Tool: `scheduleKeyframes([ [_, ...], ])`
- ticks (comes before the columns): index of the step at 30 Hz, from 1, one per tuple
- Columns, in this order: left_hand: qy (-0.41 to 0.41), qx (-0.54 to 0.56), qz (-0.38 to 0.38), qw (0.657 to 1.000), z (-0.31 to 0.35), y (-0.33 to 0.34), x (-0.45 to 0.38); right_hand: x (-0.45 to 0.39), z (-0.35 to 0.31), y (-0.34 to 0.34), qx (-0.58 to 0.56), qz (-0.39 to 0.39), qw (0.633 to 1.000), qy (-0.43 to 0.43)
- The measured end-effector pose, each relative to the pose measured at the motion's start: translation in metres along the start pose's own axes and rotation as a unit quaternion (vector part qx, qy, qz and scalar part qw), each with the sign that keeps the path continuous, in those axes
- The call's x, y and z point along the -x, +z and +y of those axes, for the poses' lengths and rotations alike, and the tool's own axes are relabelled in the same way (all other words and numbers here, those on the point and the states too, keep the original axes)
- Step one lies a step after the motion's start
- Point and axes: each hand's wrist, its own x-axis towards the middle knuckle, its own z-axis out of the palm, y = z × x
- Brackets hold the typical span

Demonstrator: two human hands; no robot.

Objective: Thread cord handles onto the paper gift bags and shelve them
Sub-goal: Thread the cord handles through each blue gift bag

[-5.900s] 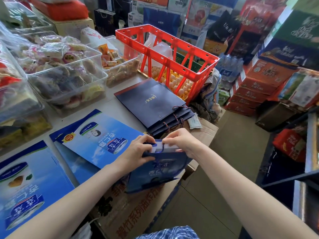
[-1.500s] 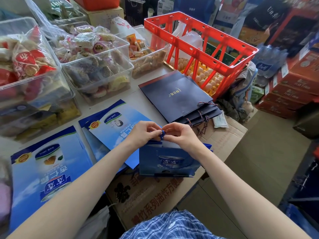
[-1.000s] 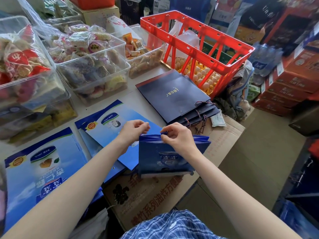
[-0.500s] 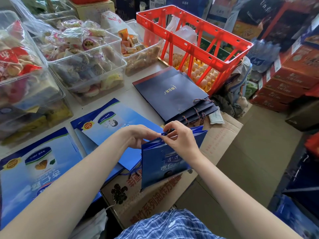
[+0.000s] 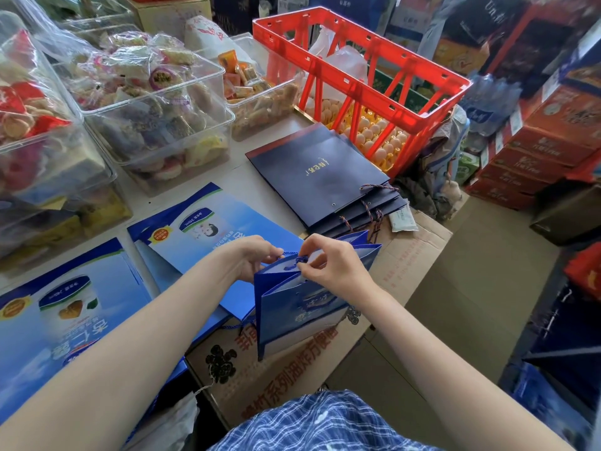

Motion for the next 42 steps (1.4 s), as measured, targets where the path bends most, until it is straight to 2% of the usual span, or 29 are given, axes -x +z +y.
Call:
scheduleKeyframes([
  [4, 0.019, 0.09, 0.057, 0.994, 0.005, 0.002, -0.004, -0.004, -0.002, -0.004, -0.012, -0.026, 0.999, 0.036],
  [8, 0.02, 0.258, 0.043, 0.965, 0.006, 0.01, -0.004, -0.01, -0.008, -0.016, -0.026, -0.084, 0.99, 0.106],
  [11, 0.06, 0.301, 0.03, 0.951, 0.006, 0.017, -0.002, -0.019, -0.012, -0.025, -0.03, -0.112, 0.98, 0.161],
  [14, 0.101, 0.174, 0.047, 0.978, -0.001, 0.014, 0.0, -0.024, -0.015, -0.026, -0.065, -0.084, 0.975, 0.194],
  [17, 0.073, 0.048, 0.023, 0.996, -0.007, 0.003, 0.004, -0.022, -0.016, -0.019, -0.04, -0.065, 0.979, 0.187],
  [21, 0.05, 0.019, -0.022, 0.998, -0.007, -0.004, 0.011, -0.015, -0.017, -0.007, 0.037, -0.029, 0.99, 0.13],
  [23, 0.071, 0.009, -0.034, 0.997, -0.01, -0.001, 0.015, -0.011, -0.019, -0.005, 0.046, -0.02, 0.992, 0.113],
  [24, 0.095, -0.016, -0.015, 0.995, -0.011, 0.001, 0.015, -0.01, -0.02, -0.005, 0.047, -0.018, 0.992, 0.112],
  [26, 0.168, -0.086, 0.076, 0.979, -0.015, 0.007, 0.011, -0.008, -0.02, -0.005, 0.053, -0.013, 0.991, 0.122],
  [29, 0.28, -0.15, 0.184, 0.93, -0.015, 0.019, 0.002, -0.007, -0.02, -0.001, 0.058, 0.001, 0.988, 0.145],
  [33, 0.353, -0.13, 0.191, 0.907, -0.014, 0.022, 0.001, -0.004, -0.017, 0.003, 0.041, 0.036, 0.985, 0.164],
  [36, 0.391, -0.117, 0.174, 0.896, -0.017, 0.018, 0.003, -0.003, -0.016, 0.003, 0.025, 0.028, 0.988, 0.153],
  [40, 0.416, -0.12, 0.2, 0.879, -0.019, 0.015, 0.004, -0.002, -0.019, -0.001, 0.017, 0.007, 0.992, 0.123],
  [42, 0.418, -0.115, 0.209, 0.876, -0.02, 0.013, 0.004, 0.002, -0.016, -0.009, 0.051, 0.019, 0.992, 0.111],
])
